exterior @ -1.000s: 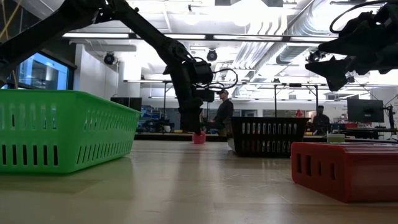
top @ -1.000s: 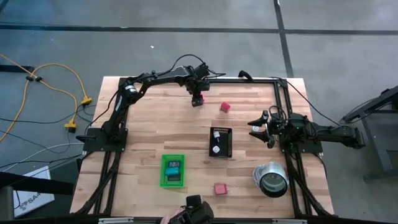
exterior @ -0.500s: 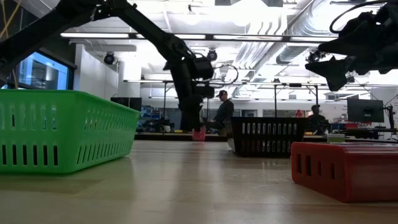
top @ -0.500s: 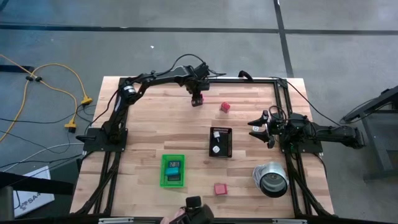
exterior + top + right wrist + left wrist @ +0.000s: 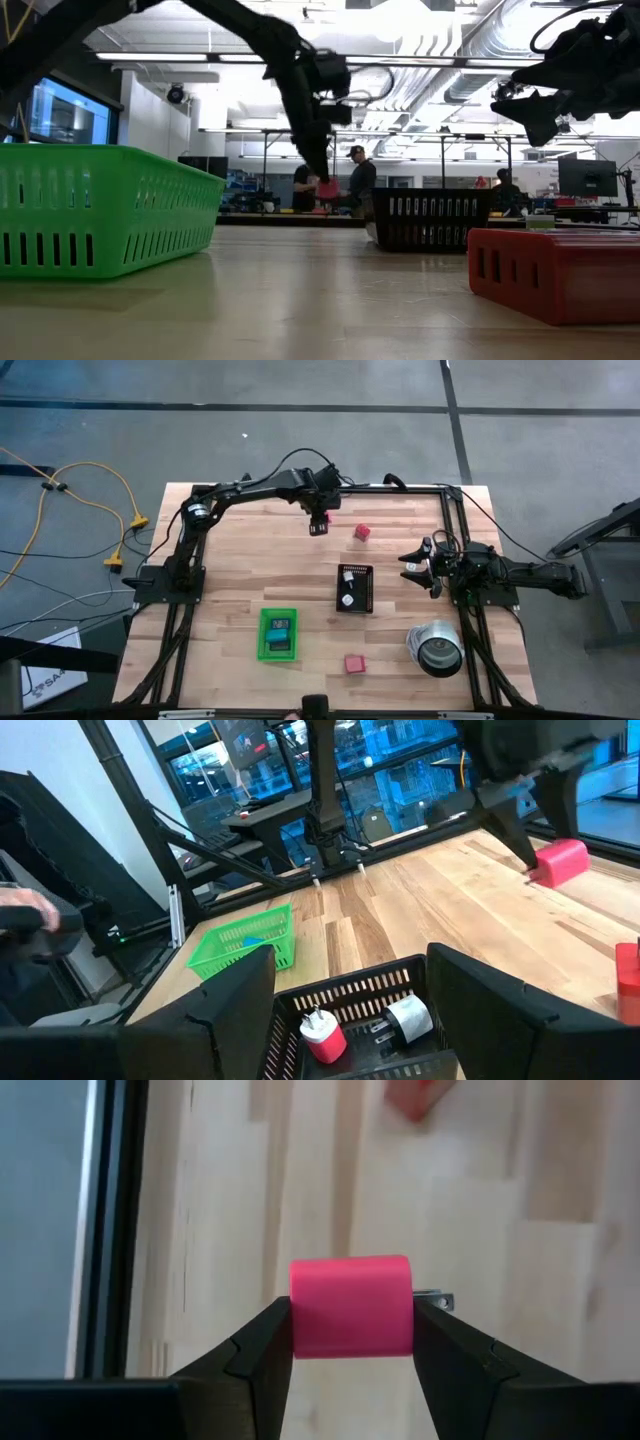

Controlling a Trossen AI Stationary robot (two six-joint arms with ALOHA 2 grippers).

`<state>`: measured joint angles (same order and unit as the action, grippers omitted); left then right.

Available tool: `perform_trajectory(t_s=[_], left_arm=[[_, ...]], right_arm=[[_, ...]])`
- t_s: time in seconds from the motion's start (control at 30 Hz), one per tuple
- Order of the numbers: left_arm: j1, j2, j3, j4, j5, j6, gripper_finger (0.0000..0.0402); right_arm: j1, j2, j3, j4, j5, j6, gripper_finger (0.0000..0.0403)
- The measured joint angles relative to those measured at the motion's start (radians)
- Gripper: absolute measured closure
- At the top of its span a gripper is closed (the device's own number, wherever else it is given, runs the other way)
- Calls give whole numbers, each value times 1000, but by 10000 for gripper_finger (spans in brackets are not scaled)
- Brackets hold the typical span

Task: Pick & Place Office items
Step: Put the orange charger adapter into the black bin

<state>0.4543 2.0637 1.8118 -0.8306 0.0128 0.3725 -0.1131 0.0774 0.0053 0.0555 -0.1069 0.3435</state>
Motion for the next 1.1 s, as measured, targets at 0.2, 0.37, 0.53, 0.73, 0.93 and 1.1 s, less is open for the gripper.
perform_trajectory(t_s=[0.2,0.37,0.53,0.73,0.93,1.1], left_arm=[[-85,-42,0,1,-28,0,233],[-168,-50,0,0,-28,-4,233],[-245,-50,0,17,-30,-30,233],[-325,-50,0,69,-35,-48,233],[-389,-50,0,125,-34,-90,233],[-419,-36,-3,152,-16,-118,233]], right_arm=[[0,0,0,0,0,0,155],[0,0,0,0,0,0,155],[0,0,0,0,0,0,155],[0,0,0,0,0,0,155],[0,0,0,0,0,0,155],[0,0,0,0,0,0,155]])
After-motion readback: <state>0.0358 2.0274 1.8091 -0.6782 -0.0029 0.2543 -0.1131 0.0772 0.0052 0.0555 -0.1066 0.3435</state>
